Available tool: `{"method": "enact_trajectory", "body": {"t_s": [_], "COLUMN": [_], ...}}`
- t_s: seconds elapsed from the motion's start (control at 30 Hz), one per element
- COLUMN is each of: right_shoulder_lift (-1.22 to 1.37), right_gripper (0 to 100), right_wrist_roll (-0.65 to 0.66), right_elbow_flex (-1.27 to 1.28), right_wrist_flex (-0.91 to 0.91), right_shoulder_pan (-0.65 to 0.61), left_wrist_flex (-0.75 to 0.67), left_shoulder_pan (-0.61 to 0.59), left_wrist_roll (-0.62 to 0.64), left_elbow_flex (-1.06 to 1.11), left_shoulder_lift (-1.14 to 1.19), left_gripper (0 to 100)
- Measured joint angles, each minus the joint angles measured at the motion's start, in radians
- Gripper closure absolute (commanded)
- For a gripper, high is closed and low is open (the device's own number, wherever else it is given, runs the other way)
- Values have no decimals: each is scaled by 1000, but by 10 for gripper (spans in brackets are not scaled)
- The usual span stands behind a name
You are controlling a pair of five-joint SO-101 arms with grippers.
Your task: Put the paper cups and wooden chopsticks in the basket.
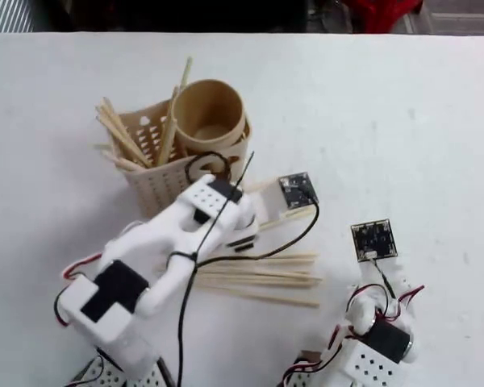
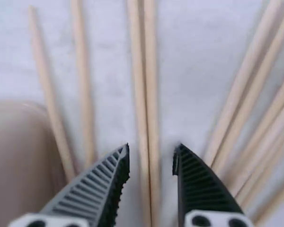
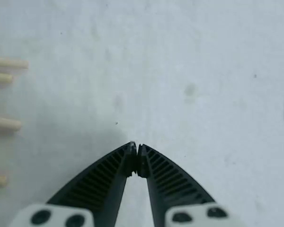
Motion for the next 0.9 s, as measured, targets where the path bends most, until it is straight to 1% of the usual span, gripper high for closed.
{"method": "enact_trajectory", "body": {"t_s": [0.07,0.23,0.37,0.67,0.77,0.9], "right_shoulder_lift": [0,0,0,0,0,0], "right_gripper": [977,977,977,977,977,977], "right_wrist_roll": [0,0,0,0,0,0], "right_elbow_flex": [0,0,0,0,0,0], "right_wrist_flex": [0,0,0,0,0,0], "right_shoulder_pan": [0,0,0,0,0,0], "left_wrist_flex": [32,146,216,227,227,238], "left_shoulder_pan": [0,5,6,5,2,2], "left_wrist_roll": [0,3,2,2,46,89], "left_elbow_flex": [-38,-147,-209,-218,-218,-216], "left_shoulder_lift": [29,109,163,157,103,-35], "left_gripper": [852,980,978,978,978,978]}}
